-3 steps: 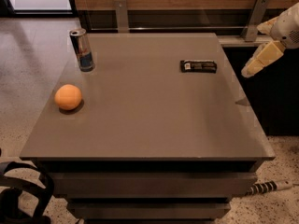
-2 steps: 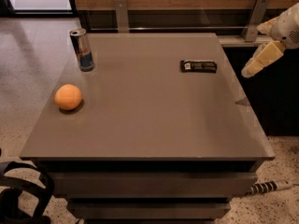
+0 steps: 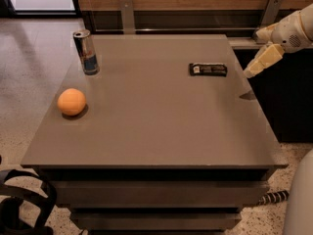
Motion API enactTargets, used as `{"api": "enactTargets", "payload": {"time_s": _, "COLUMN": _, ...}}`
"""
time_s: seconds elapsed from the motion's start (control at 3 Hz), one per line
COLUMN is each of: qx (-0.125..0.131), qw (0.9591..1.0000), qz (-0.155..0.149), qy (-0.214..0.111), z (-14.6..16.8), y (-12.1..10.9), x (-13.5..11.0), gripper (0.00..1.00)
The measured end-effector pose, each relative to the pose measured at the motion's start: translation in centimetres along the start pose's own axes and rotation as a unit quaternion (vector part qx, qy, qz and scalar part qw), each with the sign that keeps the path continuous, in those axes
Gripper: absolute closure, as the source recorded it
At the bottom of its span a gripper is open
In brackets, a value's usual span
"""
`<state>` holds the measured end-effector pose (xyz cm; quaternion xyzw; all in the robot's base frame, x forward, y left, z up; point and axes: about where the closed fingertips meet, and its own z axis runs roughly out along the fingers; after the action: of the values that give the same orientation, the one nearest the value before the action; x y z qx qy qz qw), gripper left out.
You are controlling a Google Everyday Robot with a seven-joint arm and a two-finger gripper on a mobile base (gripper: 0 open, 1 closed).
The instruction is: Move rxbar chocolate near orange
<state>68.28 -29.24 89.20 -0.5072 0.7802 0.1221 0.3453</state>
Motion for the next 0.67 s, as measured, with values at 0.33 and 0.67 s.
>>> {"api": "enactTargets", "payload": {"time_s": 0.33, "qx": -0.010, "qw": 0.9995, "qz": 0.006, "qy": -0.030, "z": 2.2, "y": -1.6, "x": 0.3, "gripper": 0.00}}
{"api": "enactTargets", "payload": {"time_s": 0.67, "qx": -0.008, "qw": 0.9997, "qz": 0.014, "qy": -0.020, "z": 3.8, "y": -2.4, "x": 0.9, "gripper": 0.00}}
